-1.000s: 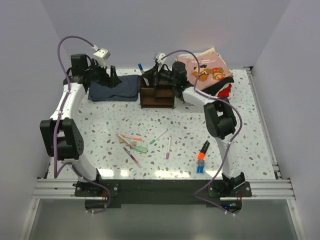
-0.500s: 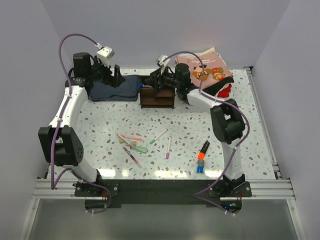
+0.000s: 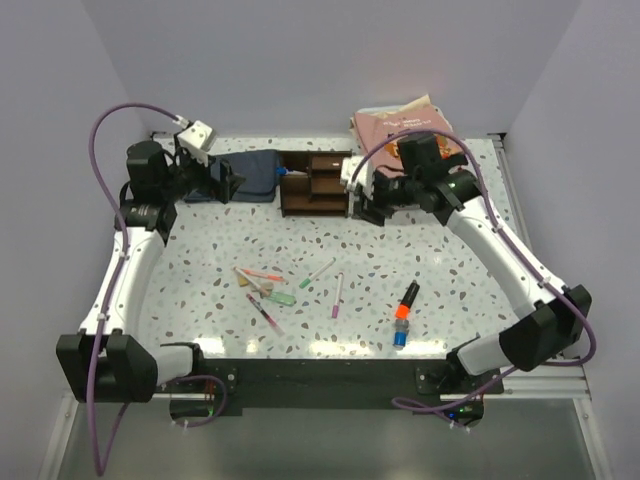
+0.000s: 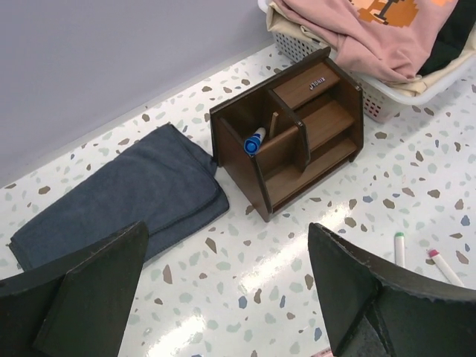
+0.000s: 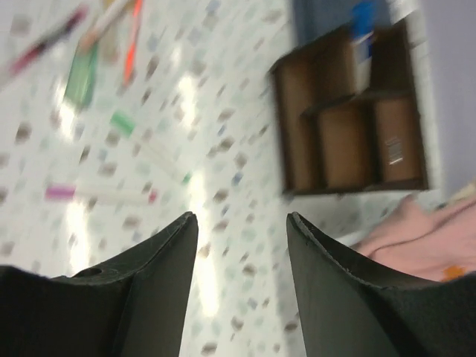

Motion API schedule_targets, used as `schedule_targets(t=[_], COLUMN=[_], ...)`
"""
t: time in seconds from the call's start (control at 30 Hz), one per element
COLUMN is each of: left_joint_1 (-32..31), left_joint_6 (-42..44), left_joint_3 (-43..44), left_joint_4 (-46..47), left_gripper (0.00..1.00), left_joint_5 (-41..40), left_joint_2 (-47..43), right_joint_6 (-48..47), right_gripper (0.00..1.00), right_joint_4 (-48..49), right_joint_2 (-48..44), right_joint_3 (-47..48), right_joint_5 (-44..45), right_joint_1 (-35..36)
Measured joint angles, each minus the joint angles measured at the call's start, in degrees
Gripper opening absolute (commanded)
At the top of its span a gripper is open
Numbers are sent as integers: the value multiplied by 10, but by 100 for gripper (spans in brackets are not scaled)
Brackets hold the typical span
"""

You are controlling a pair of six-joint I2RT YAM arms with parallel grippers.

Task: Sort the stationery into containers
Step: Pick up the pen from the center of the board.

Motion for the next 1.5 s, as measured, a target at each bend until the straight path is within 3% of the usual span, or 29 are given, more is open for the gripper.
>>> schedule_targets(t=[0.1, 0.17, 0.37, 0.5, 0.8, 1.5], left_joint_1=[0, 0, 3, 9, 19, 50], left_joint_6=[9, 14, 19, 20, 33, 9], left_joint_3=[-30, -49, -92, -93, -93, -93], left_joint_4=[-1, 0, -2, -6, -23, -33], left_gripper=[95, 95, 95, 95, 95, 95], left_joint_5=[-1, -6, -30, -40, -55, -21], left_joint_2=[-30, -44, -70, -88, -131, -112], right_joint_6=[-172, -255, -429, -487, -528, -517], right_gripper=[53, 53, 50, 49, 50, 49], right_joint_4=[-172, -231, -307, -327, -314, -186], right_joint_2=[31, 56, 47, 33, 33, 61], right_joint_3=[-17, -40, -165, -211, -269, -350], right_joint_5=[37, 73, 184, 221, 255, 268], right_joint_1=[6, 17, 103, 119, 116, 89])
